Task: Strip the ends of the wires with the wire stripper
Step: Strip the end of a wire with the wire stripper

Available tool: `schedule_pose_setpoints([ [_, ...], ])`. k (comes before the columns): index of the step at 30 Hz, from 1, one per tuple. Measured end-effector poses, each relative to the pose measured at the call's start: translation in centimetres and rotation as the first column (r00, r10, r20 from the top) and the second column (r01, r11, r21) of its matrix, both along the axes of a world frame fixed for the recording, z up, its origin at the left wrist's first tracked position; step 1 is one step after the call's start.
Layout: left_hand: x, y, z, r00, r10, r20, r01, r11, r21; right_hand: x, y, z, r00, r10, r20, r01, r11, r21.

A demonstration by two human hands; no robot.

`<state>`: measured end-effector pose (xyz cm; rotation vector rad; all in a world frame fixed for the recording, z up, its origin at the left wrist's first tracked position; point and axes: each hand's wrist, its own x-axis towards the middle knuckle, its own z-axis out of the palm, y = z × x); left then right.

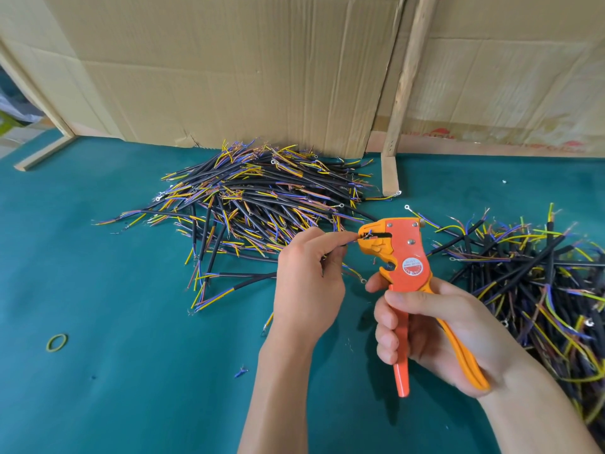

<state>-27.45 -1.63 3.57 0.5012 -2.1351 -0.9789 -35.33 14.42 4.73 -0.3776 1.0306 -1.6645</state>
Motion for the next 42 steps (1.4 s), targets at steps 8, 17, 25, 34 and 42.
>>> schedule_pose_setpoints([
  [8,-0.1,0.1,0.0,1.000,0.011,0.022,-0.010,0.999,-0.050,0.3,-0.3,0.1,0.999,-0.043,-0.001,0.043,0.999,0.031],
  [17,0.0,-0.1,0.1,0.999,0.021,0.039,-0.018,0.997,-0.069,-0.1,-0.1,-0.6,1.000,0.002,0.005,-0.002,1.000,-0.009],
  [25,0.0,-0.2,0.1,1.000,0.024,0.019,-0.022,0.998,-0.066,-0.7,0.2,-1.0,0.999,0.038,0.006,-0.037,0.995,-0.096],
  [34,0.0,-0.2,0.1,0.999,0.044,-0.015,-0.045,0.999,-0.030,-1.3,0.7,-1.0,0.998,0.058,-0.018,-0.059,0.994,-0.087],
  [42,0.0,-0.1,0.0,0.998,0.047,0.032,-0.045,0.998,-0.042,-0.9,0.6,-0.8,0.995,0.076,-0.060,-0.079,0.996,-0.046],
])
